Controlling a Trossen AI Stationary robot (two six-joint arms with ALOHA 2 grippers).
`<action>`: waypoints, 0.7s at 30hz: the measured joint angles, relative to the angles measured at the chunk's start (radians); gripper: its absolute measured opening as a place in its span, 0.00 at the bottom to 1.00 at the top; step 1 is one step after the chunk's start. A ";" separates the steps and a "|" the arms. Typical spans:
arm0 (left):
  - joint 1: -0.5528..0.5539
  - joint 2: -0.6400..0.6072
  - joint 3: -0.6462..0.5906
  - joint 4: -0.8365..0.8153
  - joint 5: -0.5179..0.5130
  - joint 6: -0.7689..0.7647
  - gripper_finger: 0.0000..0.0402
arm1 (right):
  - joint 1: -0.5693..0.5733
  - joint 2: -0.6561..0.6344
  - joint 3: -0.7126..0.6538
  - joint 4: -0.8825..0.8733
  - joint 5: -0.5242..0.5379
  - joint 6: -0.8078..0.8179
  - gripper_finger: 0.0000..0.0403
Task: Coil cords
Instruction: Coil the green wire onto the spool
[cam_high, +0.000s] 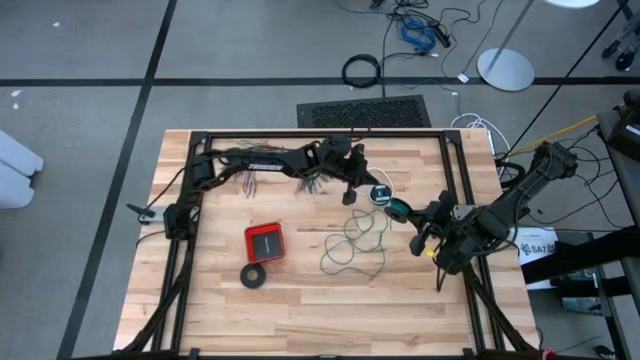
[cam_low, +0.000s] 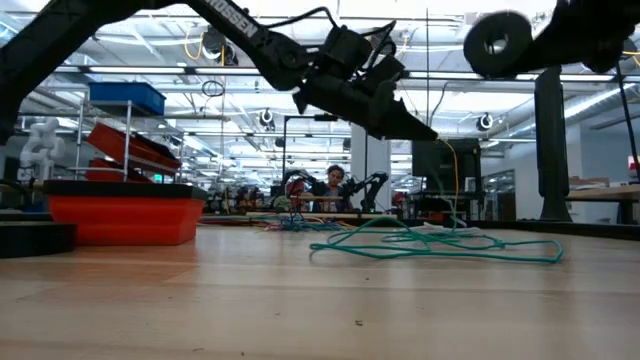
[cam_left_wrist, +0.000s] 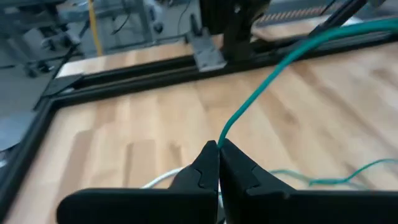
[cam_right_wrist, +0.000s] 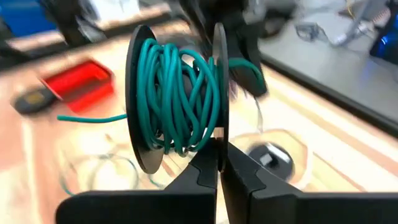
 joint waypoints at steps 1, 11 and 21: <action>0.001 -0.009 0.000 -0.022 -0.018 0.014 0.00 | -0.010 0.007 0.000 -0.024 -0.022 0.014 0.00; 0.011 -0.043 0.000 -0.095 -0.088 0.046 0.00 | -0.097 0.114 0.000 -0.085 -0.229 -0.014 0.00; -0.011 -0.043 0.001 -0.117 -0.076 -0.002 0.00 | -0.183 0.211 0.000 -0.085 -0.267 -0.092 0.00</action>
